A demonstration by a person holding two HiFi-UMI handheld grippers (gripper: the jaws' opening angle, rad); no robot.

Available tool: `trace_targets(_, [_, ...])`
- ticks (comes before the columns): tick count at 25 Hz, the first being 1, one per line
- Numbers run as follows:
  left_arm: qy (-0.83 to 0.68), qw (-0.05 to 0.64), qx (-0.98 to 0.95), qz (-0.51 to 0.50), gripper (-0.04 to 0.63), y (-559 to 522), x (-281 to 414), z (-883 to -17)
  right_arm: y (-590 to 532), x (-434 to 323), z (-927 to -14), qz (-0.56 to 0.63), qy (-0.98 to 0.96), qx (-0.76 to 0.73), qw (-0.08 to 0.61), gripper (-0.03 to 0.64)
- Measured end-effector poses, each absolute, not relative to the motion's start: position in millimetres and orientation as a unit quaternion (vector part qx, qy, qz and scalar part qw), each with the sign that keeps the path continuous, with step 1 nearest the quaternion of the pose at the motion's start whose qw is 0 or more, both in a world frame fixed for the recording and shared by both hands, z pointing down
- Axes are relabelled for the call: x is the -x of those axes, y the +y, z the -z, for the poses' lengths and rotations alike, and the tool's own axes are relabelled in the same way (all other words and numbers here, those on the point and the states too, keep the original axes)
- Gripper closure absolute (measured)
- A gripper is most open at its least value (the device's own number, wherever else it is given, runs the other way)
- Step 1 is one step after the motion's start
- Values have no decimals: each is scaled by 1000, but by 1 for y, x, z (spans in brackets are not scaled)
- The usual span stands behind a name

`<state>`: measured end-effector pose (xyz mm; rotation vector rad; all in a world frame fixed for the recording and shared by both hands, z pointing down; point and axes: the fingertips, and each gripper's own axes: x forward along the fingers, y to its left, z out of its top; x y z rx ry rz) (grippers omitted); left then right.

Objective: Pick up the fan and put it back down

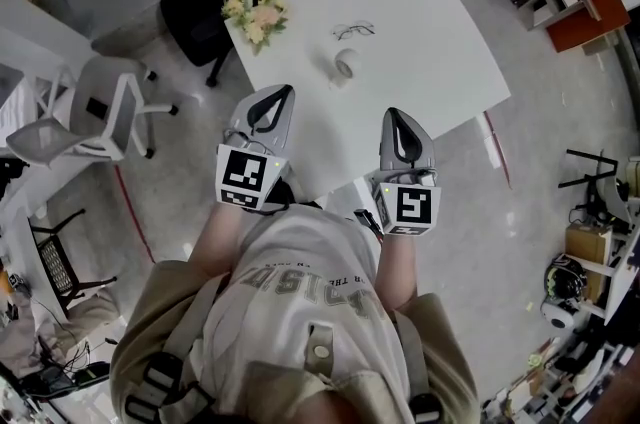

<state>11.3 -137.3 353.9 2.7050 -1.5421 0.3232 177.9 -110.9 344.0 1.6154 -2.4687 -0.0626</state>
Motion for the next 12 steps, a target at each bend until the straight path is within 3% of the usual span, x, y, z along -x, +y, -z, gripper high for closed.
trace_targets(12, [-493,14,-864,-103,586,-139,-9,-361,-114,-176,-351,18,-835,-541,105,618])
